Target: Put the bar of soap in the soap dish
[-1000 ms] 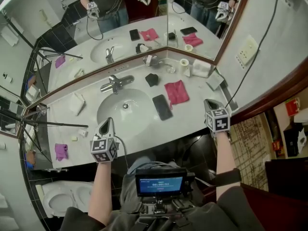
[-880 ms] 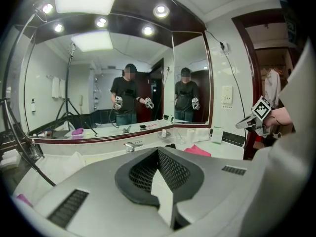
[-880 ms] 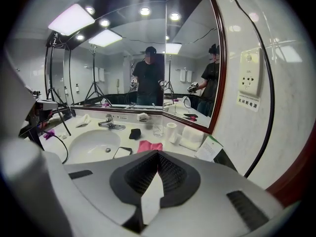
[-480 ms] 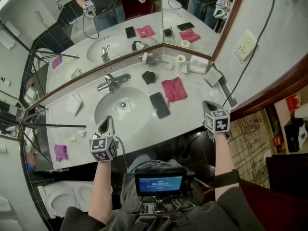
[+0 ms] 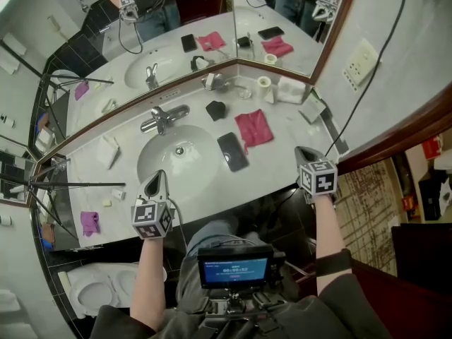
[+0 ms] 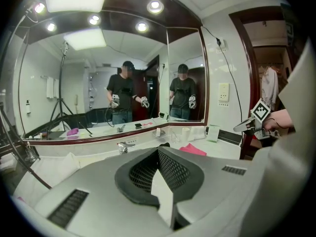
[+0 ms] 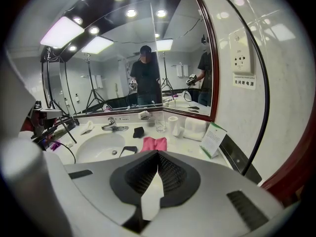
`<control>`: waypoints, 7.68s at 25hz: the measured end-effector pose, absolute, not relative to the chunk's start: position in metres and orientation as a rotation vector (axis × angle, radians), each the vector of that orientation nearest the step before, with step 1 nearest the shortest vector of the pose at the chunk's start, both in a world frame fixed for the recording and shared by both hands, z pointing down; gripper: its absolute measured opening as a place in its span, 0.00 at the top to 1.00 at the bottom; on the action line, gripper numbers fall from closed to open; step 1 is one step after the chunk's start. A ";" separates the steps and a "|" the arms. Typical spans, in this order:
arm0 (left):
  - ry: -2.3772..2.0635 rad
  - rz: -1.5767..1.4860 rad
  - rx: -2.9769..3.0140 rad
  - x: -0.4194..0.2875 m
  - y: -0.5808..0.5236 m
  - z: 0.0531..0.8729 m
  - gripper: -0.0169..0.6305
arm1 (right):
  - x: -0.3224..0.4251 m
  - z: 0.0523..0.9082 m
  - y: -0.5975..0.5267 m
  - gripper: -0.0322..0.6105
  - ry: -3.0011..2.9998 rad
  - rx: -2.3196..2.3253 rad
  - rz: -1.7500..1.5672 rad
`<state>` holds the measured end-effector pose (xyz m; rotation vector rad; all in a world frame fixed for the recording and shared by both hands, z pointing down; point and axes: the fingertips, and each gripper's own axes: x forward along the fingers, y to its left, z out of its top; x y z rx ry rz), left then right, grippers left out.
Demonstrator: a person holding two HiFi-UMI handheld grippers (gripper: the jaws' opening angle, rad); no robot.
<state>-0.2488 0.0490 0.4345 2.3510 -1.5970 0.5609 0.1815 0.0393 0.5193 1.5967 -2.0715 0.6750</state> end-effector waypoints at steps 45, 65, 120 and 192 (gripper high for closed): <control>-1.826 0.492 2.075 -0.129 -0.032 0.444 0.97 | 0.255 0.559 -0.135 0.92 -2.156 1.141 0.565; -1.810 0.523 2.069 -0.123 -0.052 0.463 0.97 | 0.155 0.521 -0.294 0.74 -2.089 0.670 -0.252; -1.892 0.431 1.874 -0.199 -0.063 0.520 0.97 | -0.095 0.625 -0.348 0.75 -1.781 -0.260 -0.779; -1.638 0.581 2.139 -0.112 -0.064 0.500 0.97 | 0.211 0.710 -0.094 0.71 -1.817 1.238 0.916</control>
